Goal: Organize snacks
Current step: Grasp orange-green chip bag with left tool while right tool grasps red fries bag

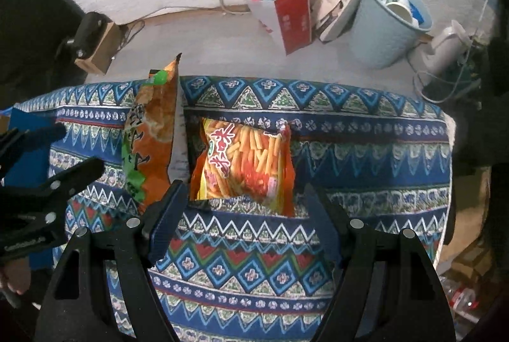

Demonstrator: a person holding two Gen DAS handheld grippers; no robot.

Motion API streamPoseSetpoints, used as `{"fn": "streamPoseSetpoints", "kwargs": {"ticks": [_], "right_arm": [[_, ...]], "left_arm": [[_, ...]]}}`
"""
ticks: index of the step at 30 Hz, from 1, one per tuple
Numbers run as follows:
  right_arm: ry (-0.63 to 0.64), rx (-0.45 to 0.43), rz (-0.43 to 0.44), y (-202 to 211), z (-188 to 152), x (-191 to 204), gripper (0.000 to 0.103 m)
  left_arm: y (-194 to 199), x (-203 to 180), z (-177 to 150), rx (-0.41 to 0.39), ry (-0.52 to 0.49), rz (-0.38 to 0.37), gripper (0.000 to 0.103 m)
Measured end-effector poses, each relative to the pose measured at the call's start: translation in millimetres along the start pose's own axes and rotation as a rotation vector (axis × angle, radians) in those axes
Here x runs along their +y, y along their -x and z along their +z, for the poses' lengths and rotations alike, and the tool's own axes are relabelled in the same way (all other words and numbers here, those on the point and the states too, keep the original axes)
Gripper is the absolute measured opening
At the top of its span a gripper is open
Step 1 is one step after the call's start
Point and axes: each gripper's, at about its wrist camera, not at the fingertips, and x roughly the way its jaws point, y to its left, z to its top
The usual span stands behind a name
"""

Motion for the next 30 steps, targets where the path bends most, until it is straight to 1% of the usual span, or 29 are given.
{"fn": "streamPoseSetpoints", "kwargs": {"ticks": [1, 3, 8, 14, 17, 19, 20, 22, 23, 24, 26, 30], "right_arm": [[0.002, 0.004, 0.004, -2.0, 0.7, -1.0, 0.075], [0.001, 0.012, 0.007, -5.9, 1.8, -4.3, 0.075], [-0.017, 0.047, 0.014, -18.9, -0.7, -15.5, 0.075], [-0.011, 0.069, 0.04, -32.4, -4.4, -17.7, 0.075], [-0.017, 0.07, 0.06, -36.4, -5.2, -14.1, 0.075], [-0.023, 0.076, 0.084, -38.6, -5.3, -10.1, 0.075], [-0.027, 0.078, 0.09, -39.7, -4.7, -8.7, 0.075], [-0.042, 0.084, 0.099, -42.4, -2.5, -7.6, 0.075], [-0.054, 0.088, 0.101, -43.8, -0.9, -7.3, 0.075], [-0.067, 0.088, 0.107, -44.7, 0.6, -6.8, 0.075], [-0.099, 0.09, 0.126, -46.3, 4.4, -7.4, 0.075], [-0.162, 0.098, 0.144, -52.4, 11.3, -10.4, 0.076]], "left_arm": [[-4.9, -1.1, 3.0, -0.002, 0.013, -0.031, 0.082], [-11.9, -2.3, 7.7, 0.003, 0.034, -0.064, 0.082], [-29.7, -7.8, 14.6, 0.028, 0.07, -0.071, 0.082], [-48.2, -18.2, 16.3, 0.059, 0.031, -0.064, 0.082], [-52.8, -13.1, 15.0, 0.057, 0.041, -0.089, 0.082], [-50.2, -6.3, 12.7, 0.04, 0.049, -0.114, 0.071], [-49.2, -3.3, 11.8, 0.04, 0.048, -0.131, 0.056], [-47.3, 2.6, 9.8, 0.052, 0.036, -0.155, 0.049], [-45.5, 5.3, 8.5, 0.053, 0.02, -0.155, 0.043], [-43.0, 7.2, 6.8, 0.048, 0.002, -0.144, 0.04], [-38.6, 12.1, 3.0, 0.042, -0.033, -0.107, 0.037], [-31.3, 25.6, -8.4, 0.04, -0.063, -0.083, 0.036]]}}
